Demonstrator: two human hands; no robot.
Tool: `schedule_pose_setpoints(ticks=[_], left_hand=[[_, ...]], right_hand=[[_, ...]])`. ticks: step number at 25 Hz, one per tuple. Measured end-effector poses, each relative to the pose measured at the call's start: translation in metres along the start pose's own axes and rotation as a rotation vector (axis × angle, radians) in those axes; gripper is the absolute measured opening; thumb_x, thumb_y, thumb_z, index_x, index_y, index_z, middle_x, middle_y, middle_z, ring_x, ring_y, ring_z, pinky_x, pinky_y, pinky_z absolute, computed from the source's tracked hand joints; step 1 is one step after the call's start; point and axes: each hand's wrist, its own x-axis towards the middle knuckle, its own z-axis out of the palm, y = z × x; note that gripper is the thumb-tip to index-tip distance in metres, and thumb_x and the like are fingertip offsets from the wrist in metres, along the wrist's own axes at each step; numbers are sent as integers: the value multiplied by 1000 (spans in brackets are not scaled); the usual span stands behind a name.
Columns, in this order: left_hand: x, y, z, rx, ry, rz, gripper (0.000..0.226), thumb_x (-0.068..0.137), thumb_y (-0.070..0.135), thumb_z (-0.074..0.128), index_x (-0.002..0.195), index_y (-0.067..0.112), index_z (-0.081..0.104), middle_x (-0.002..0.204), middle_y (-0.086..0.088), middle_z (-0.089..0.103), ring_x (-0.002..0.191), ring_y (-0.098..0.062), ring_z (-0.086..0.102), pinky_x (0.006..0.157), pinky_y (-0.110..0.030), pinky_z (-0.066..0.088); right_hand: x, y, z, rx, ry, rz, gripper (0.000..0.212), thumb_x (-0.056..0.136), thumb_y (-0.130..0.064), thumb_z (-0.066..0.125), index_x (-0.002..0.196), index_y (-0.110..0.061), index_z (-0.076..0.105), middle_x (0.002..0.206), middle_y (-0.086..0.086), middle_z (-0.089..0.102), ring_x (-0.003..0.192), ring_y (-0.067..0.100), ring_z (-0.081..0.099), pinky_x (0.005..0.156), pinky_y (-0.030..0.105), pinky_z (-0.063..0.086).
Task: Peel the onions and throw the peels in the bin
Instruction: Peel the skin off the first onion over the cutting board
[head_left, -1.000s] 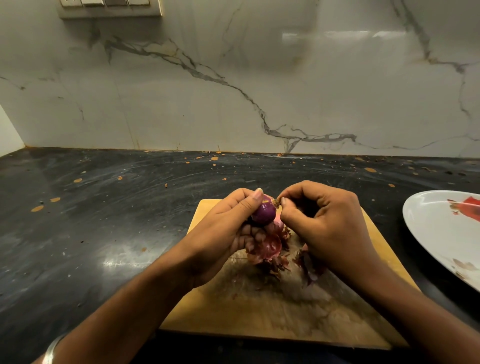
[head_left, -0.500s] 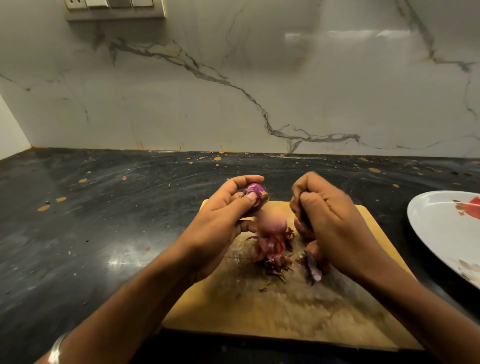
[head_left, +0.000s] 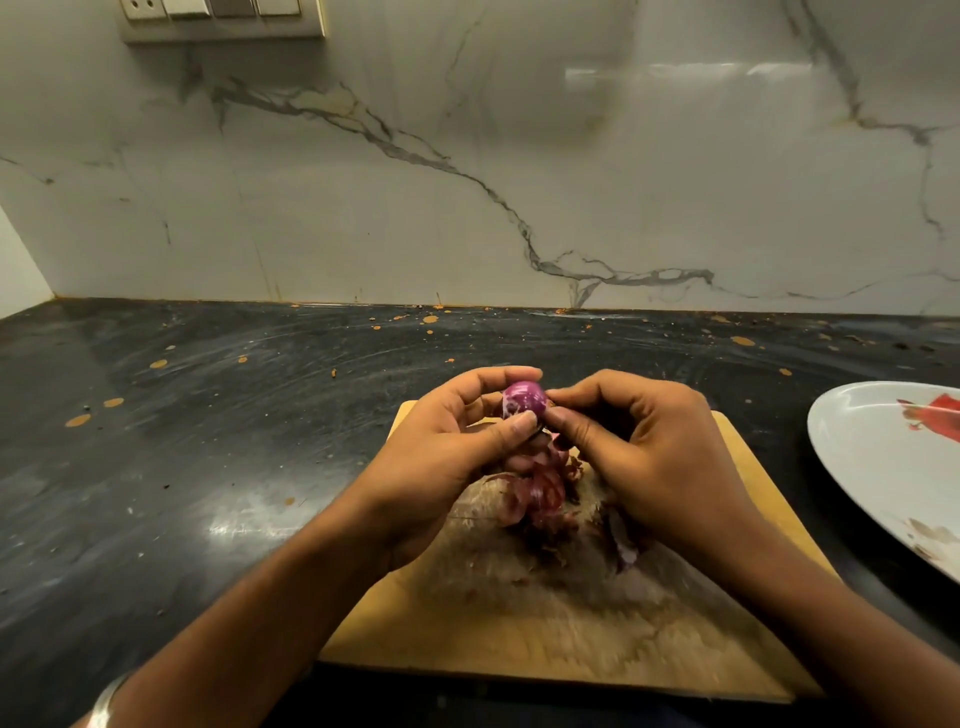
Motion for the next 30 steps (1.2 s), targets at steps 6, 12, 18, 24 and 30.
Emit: schedule_pose_setpoints(ticks=[6,12,18,24,30], left_hand=[[1,-2,-2,7,41,18,46,75,10,70,120,12,65,110,-16,71,92,-25,71,78,-29,60],[2,-1,-3,-128,-5,26,41,78,8,68,120,10,67,118,-25,68,104,-28,69,86,-31,59],[0,-3,-3,-18,-27,31,38,74,9,72,111,16,72,109,-12,74,102,-23,71,83,-27,57],[1,-3,1,-144,-29,-38,39,78,11,66,118,8,66,114,-23,69,95,-23,72,78,-26,60],[2,-3,1,-201,20,-41,38,84,19,61,119,6,64,111,-23,70,89,-23,72,71,-25,60]], right_hand=[[0,-1,-1,-102,-32,-27,9,89,-16,72,92,-22,78,77,-13,74,72,2,70,63,29,56],[2,-3,-5,29,-23,12,7,84,-16,78,87,-21,76,75,-10,74,71,6,70,63,18,53],[-1,-1,-3,-66,-55,-55,21,79,4,76,80,-16,69,74,-10,68,75,10,66,63,17,50],[1,-3,0,-170,-60,-141,23,80,10,66,80,-12,60,78,-5,60,76,16,57,64,32,47],[0,-7,4,-165,-56,-194,25,80,8,60,82,-16,53,81,-5,54,73,12,47,61,21,39]])
